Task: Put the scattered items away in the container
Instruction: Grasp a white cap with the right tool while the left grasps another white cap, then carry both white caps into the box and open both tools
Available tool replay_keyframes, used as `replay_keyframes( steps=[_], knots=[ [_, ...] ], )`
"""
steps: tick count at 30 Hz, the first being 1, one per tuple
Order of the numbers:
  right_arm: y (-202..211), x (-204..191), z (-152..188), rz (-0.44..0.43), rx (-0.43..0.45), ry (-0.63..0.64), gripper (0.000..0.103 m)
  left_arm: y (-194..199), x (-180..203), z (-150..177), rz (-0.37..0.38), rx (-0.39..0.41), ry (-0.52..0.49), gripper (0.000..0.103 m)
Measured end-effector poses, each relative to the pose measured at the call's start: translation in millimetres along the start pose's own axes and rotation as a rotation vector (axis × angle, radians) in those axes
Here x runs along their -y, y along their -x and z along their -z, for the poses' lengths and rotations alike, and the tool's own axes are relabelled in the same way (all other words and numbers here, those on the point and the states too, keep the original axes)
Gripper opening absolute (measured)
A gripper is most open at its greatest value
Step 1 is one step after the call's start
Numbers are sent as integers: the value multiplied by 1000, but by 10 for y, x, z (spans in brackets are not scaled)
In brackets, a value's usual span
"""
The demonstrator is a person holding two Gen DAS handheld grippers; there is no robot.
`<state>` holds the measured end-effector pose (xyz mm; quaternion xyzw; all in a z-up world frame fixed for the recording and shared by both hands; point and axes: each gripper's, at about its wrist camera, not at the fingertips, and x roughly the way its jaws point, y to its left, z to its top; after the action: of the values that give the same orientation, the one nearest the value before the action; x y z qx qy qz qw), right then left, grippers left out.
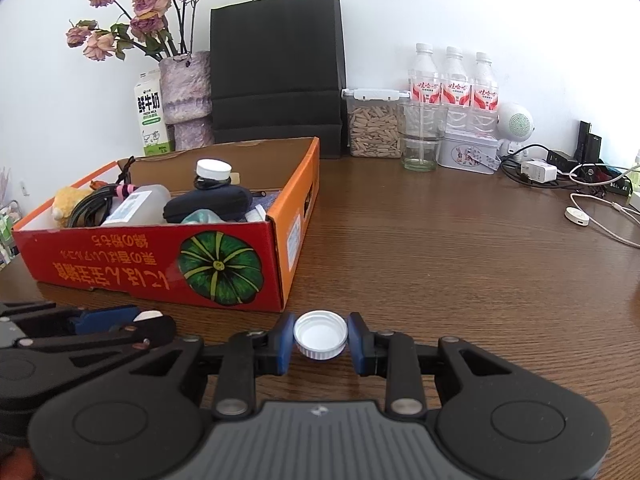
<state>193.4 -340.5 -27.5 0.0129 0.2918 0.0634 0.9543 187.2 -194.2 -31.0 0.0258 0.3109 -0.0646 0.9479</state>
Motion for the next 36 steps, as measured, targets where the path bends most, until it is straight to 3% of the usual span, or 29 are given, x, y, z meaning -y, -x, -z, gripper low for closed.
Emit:
replay_keyframes(
  steps=[12,21,28,36],
  knots=[
    [29,33,3,-7,18,-24,28,64,-152,10,26,30,50,27],
    [221,-38,21,33,148,1,28,356,-418,38,10,175,62,27],
    [348,-259,-10,95,254,8,28,501,-685,-5,24,219,100,27],
    [380,-668,-390,11,355,20,28,638,-894,-297,33,304,98,27]
  ],
)
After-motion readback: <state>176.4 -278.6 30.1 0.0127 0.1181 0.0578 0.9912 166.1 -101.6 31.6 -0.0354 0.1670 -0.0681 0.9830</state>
